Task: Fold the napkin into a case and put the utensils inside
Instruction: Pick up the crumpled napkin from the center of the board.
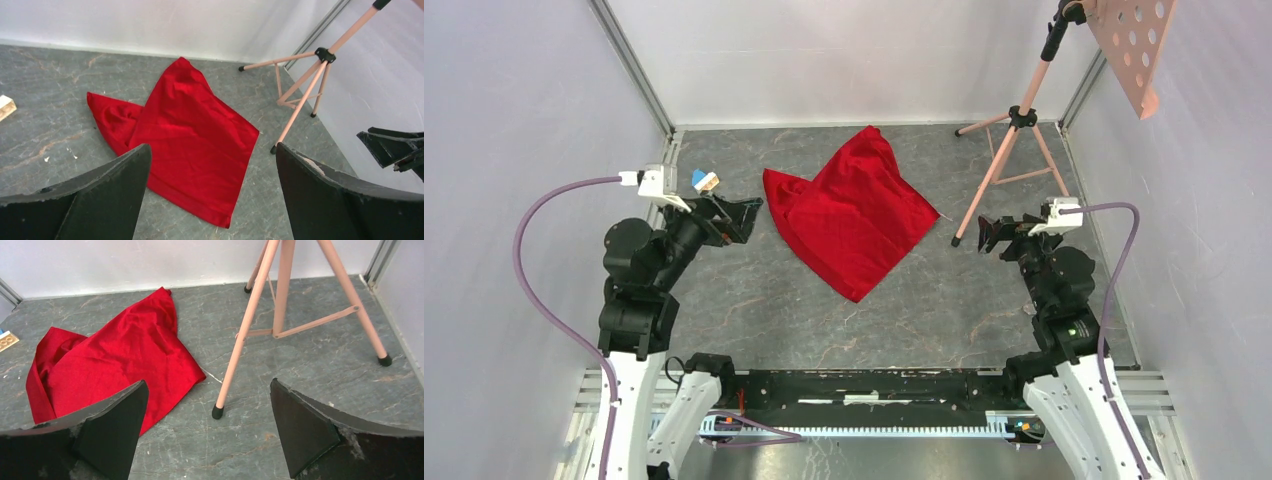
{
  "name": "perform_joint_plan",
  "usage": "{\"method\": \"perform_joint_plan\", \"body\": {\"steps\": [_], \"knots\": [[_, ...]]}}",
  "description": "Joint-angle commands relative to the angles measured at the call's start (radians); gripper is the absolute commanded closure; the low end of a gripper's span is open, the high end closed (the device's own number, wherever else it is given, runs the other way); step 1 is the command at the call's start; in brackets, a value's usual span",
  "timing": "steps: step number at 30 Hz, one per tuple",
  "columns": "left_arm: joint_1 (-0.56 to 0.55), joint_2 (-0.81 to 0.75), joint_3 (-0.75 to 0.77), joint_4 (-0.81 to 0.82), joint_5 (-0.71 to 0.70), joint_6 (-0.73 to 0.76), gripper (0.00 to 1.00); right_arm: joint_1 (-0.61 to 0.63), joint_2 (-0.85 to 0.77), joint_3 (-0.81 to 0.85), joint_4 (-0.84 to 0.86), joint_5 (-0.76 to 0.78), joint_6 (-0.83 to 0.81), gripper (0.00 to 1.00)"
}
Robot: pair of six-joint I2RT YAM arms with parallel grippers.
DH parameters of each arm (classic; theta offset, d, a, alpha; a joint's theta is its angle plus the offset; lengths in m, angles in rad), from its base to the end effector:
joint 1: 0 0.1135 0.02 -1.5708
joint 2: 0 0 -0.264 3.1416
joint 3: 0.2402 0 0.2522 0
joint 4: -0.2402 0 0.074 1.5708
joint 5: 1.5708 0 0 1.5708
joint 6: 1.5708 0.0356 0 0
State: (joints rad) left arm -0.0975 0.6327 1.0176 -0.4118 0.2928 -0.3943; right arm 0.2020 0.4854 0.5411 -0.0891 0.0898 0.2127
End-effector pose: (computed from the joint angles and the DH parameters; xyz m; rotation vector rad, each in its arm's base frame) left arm 0.1181 -0.0219 0.4143 -0.0095 1.6309 -0.6135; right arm 0.1350 0.0244 0.3066 0.0785 1.6078 0.2495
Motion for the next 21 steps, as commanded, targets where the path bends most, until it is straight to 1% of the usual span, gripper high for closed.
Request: {"method": "perform_joint_plan", "body": {"steps": [1,3,5,6,7,8,10,12,14,17,21], "knots": [[0.005,0.028,-0.039,0.038,0.047,0.044,0.00,-0.002,0.067,-0.020,0.078,-0.042,0.085,0.02],[0.003,0.047,-0.060,0.042,0.055,0.038,0.00,-0.001,0.126,-0.051,0.151,-0.181,0.111,0.02],[-0.013,0.071,-0.076,0.042,0.036,0.034,0.00,0.018,0.234,-0.068,0.234,-0.367,0.158,0.02],[-0.023,0.081,-0.082,0.043,0.021,0.036,0.00,0.046,0.290,-0.077,0.303,-0.437,0.193,0.02],[-0.036,0.093,-0.087,0.042,0.011,0.043,0.00,0.095,0.348,-0.071,0.333,-0.456,0.234,0.02],[-0.051,0.101,-0.094,0.041,-0.008,0.050,0.00,0.166,0.420,-0.055,0.344,-0.442,0.246,0.02],[-0.078,0.119,-0.107,0.030,-0.054,0.067,0.00,0.317,0.554,0.014,0.317,-0.369,0.233,0.02],[-0.102,0.136,-0.116,-0.001,-0.115,0.090,0.00,0.440,0.690,0.089,0.303,-0.316,0.230,0.02],[-0.113,0.143,-0.128,-0.027,-0.180,0.100,0.00,0.534,0.789,0.132,0.324,-0.286,0.241,0.02],[-0.113,0.134,-0.161,-0.032,-0.251,0.106,0.00,0.628,0.931,0.220,0.292,-0.231,0.245,0.02],[-0.139,0.118,-0.155,-0.064,-0.346,0.116,0.00,0.683,1.087,0.344,0.172,-0.213,0.197,0.02]]}}
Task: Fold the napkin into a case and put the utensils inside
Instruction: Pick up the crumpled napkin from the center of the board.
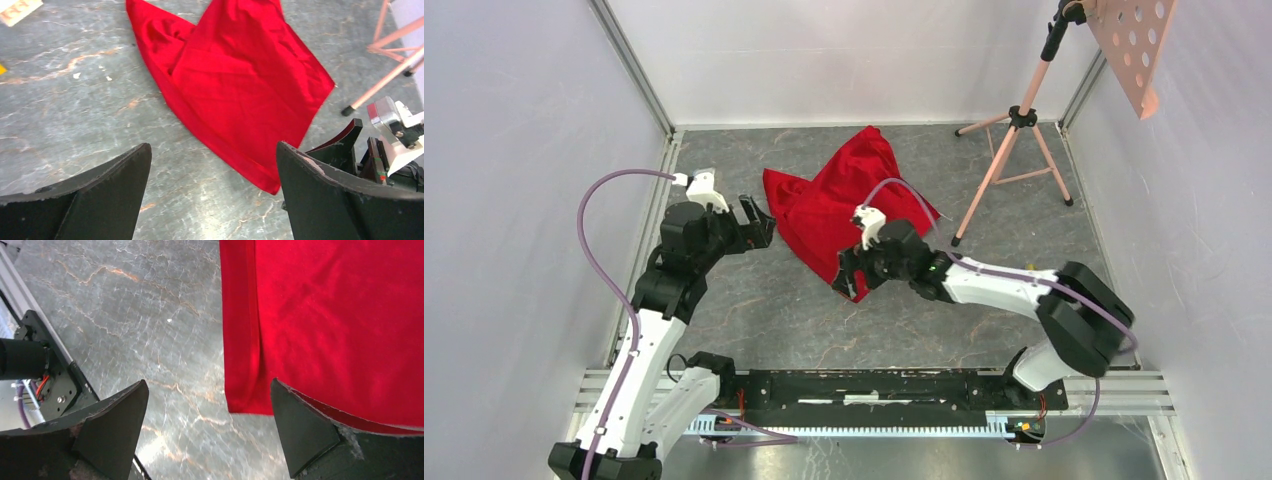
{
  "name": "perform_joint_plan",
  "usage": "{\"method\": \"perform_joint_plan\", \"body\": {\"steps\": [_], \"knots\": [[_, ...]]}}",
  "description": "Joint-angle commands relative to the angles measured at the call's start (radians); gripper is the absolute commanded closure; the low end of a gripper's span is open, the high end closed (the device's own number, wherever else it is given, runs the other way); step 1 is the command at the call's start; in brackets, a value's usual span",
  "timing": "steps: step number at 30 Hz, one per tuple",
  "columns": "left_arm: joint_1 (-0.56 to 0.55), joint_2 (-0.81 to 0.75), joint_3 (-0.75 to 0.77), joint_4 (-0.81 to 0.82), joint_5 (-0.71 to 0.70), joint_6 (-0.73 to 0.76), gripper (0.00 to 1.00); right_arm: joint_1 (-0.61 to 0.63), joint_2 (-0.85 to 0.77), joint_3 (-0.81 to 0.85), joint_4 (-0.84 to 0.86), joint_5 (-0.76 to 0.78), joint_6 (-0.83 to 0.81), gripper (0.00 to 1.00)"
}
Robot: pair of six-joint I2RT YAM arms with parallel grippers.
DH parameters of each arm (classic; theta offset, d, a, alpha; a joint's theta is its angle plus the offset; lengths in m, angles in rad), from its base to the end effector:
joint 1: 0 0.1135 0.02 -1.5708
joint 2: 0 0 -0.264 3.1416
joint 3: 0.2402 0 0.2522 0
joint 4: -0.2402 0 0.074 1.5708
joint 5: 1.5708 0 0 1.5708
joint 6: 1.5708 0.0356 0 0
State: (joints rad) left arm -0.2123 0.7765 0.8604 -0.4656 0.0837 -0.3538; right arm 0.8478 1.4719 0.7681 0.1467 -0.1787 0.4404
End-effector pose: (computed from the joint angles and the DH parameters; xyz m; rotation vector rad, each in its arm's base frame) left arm 0.1678 -0.0392 0.3380 -0.0839 1.9768 -0.4530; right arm 0.2017 0.2382 0.2058 -0.5690 2.1971 0.9181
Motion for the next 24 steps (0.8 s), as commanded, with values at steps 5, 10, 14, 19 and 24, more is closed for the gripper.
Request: {"method": "perform_joint_plan", "body": {"steps": [5,10,14,19,24], "knots": [[-0.058,-0.032,-0.001,-0.017,-0.146,0.082,0.00,0.076,0.180,0.186,-0.186,0.152,-0.088,0.14],[-0.070,-0.033,-0.001,-0.020,-0.152,0.086,0.00,0.076,0.149,0.121,-0.187,0.220,-0.056,0.15],[-0.074,-0.029,0.000,-0.019,-0.147,0.085,0.00,0.076,0.159,0.095,-0.155,0.188,-0.017,0.28],[-0.078,-0.037,-0.003,-0.020,-0.154,0.085,0.00,0.079,0.185,0.082,-0.096,0.147,0.029,0.48],[-0.084,-0.036,-0.004,-0.019,-0.151,0.081,0.00,0.085,0.225,0.110,-0.075,0.133,0.036,0.54]]}}
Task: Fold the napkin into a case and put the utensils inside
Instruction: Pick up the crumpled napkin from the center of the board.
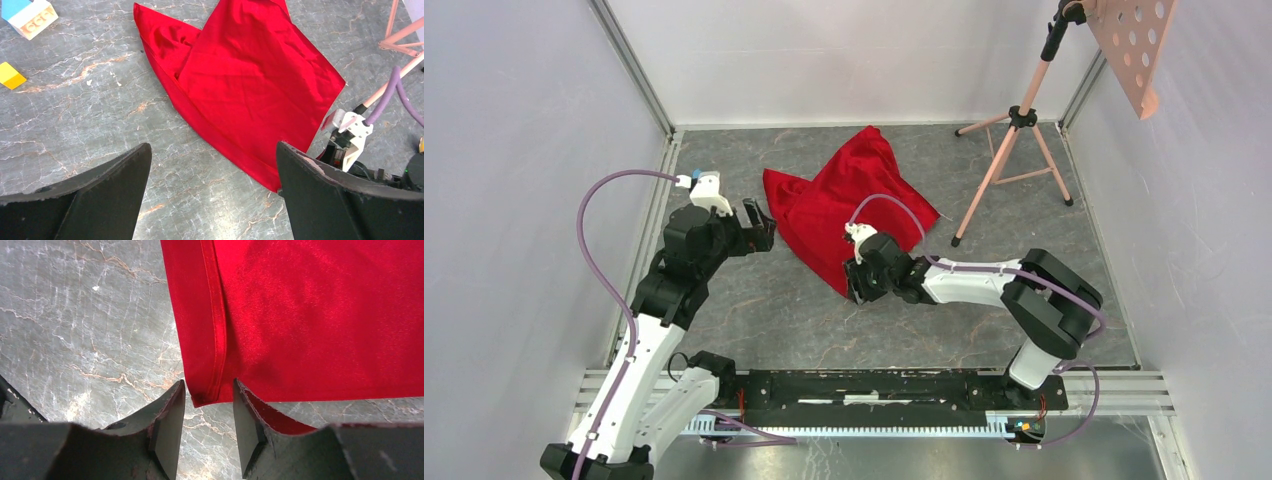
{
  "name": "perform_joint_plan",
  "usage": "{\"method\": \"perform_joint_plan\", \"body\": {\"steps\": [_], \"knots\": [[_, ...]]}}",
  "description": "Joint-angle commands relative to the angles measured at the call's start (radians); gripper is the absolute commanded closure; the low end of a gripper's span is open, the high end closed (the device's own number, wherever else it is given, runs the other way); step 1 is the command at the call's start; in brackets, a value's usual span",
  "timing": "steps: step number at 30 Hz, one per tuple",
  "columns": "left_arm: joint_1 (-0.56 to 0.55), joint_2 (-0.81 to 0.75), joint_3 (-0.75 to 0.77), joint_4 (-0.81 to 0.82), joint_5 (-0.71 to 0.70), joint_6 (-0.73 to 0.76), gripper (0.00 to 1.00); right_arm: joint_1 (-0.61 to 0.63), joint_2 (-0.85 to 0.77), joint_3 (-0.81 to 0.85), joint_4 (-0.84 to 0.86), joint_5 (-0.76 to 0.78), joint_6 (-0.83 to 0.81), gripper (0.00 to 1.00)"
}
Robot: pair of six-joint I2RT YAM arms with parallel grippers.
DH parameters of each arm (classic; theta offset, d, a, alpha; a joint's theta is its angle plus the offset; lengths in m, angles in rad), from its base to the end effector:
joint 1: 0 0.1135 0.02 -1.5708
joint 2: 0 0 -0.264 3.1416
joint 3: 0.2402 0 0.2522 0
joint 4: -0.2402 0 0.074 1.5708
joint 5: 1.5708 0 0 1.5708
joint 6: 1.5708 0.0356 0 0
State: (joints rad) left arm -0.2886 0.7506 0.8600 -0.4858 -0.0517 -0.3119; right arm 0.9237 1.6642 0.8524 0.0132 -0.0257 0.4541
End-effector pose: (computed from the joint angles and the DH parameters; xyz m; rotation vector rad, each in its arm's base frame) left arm 0.1594 -0.0454 0.3397 -0.0573 1.9617 -0.3462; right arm 0.2001 0.2664 0.1614 -0.5895 2.4087 0.6654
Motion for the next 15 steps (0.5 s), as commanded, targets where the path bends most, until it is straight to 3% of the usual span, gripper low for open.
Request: {"method": "perform_joint_plan", "body": {"steps": [1,3,5,8,9,12,15], "knots": [[-0.009,-0.011,-0.005,0.001,-0.013,0.038,0.00,0.015,0.039,0.031,0.062,-0.020,0.021,0.54],[-0.009,-0.012,-0.008,0.004,-0.013,0.036,0.00,0.022,0.049,0.039,0.068,-0.015,0.016,0.55],[-0.010,-0.008,-0.012,0.006,-0.013,0.034,0.00,0.023,0.056,0.042,0.071,-0.006,0.010,0.63],[-0.011,0.002,-0.017,0.006,-0.016,0.028,0.00,0.027,0.048,0.040,0.064,0.019,-0.049,0.93],[-0.011,0.007,-0.018,0.006,-0.016,0.022,0.00,0.040,0.033,0.037,0.048,0.074,-0.096,0.99],[-0.012,0.025,-0.019,0.006,0.000,-0.006,0.00,0.100,-0.048,-0.029,0.001,0.247,-0.235,1.00],[-0.012,0.060,-0.022,0.005,0.044,-0.075,0.00,0.130,-0.151,-0.182,0.024,0.261,-0.289,1.00]]}}
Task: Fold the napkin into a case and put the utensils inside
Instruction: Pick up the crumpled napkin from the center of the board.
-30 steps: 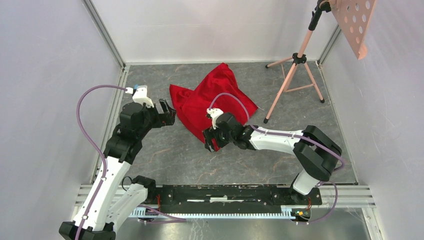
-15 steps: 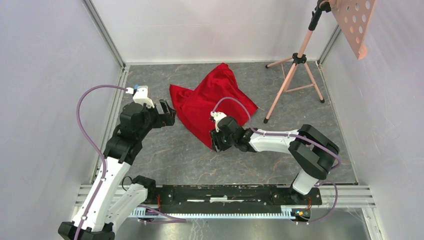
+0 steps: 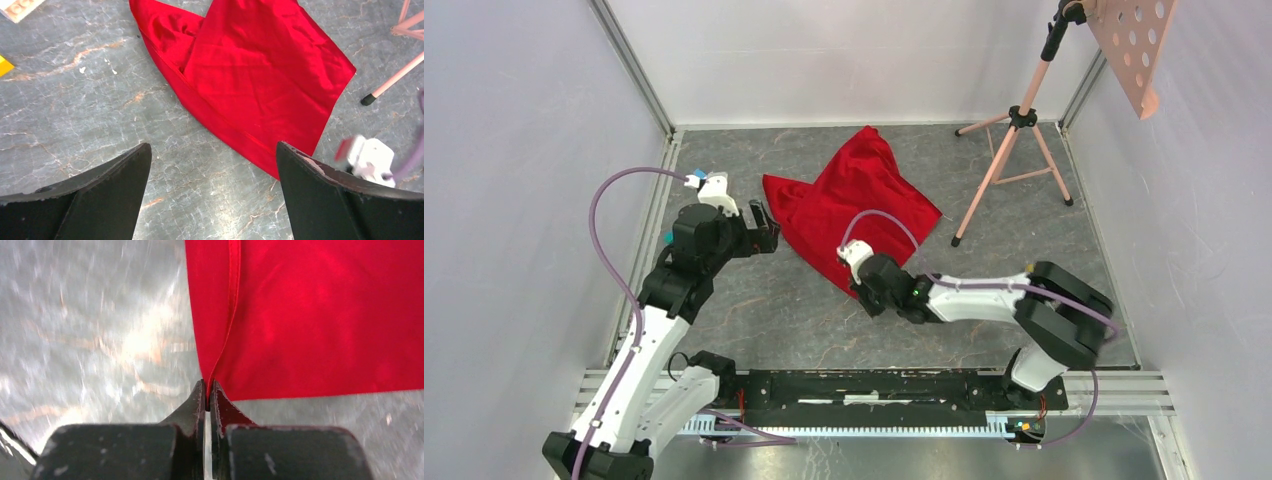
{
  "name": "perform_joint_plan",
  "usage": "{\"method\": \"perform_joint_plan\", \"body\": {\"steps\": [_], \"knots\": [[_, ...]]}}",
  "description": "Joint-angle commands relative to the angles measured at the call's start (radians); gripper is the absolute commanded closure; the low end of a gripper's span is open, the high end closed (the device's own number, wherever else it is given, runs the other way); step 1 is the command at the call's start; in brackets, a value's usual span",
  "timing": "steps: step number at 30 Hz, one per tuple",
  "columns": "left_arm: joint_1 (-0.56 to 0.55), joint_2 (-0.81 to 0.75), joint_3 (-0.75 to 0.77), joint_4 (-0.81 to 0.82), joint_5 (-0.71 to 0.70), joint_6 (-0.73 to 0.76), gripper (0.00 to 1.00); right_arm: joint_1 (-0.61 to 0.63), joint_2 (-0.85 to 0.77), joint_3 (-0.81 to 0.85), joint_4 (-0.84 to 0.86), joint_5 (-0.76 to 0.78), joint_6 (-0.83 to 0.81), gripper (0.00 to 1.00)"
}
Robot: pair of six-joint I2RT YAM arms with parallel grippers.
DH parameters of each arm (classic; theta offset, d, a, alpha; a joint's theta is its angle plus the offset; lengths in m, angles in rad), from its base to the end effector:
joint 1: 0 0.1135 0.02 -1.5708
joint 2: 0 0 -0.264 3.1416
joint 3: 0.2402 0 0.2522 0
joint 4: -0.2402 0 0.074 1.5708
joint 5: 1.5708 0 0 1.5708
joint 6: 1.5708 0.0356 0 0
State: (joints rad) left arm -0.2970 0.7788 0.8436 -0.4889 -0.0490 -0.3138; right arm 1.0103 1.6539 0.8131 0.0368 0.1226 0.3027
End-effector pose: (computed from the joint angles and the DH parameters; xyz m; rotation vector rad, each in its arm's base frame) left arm 0.1655 -0.0488 0.3296 -0.0487 2.0103 -0.3434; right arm 0.1769 0.2737 0.1553 -0.7824 2.2914 0.4782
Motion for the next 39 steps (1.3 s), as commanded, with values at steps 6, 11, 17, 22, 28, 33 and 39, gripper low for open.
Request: {"method": "perform_joint_plan", "body": {"steps": [6,11,17,22,28,33,39], "knots": [[-0.001,0.114,-0.033,-0.140,-0.060,-0.425,0.00,0.093,-0.425,-0.434,0.046,0.213,-0.083,1.00],[0.001,0.214,-0.151,-0.066,-0.061,-0.692,0.06,0.094,-0.623,-0.505,-0.048,0.360,-0.030,1.00],[0.026,0.409,-0.212,0.113,-0.077,-0.837,0.25,0.071,-0.741,-0.539,-0.045,0.408,-0.089,1.00],[0.039,0.521,-0.155,0.197,-0.099,-0.803,0.21,0.067,-0.749,-0.518,-0.050,0.388,-0.142,1.00],[0.112,0.654,-0.104,0.291,-0.109,-0.810,0.20,0.064,-0.854,-0.566,0.010,0.347,-0.176,1.00],[0.128,0.792,-0.023,0.343,-0.057,-0.802,0.33,0.060,-0.862,-0.568,0.015,0.343,-0.180,1.00],[0.155,0.932,0.040,0.409,0.037,-0.754,0.65,0.060,-0.827,-0.522,-0.016,0.356,-0.197,1.00]]}}
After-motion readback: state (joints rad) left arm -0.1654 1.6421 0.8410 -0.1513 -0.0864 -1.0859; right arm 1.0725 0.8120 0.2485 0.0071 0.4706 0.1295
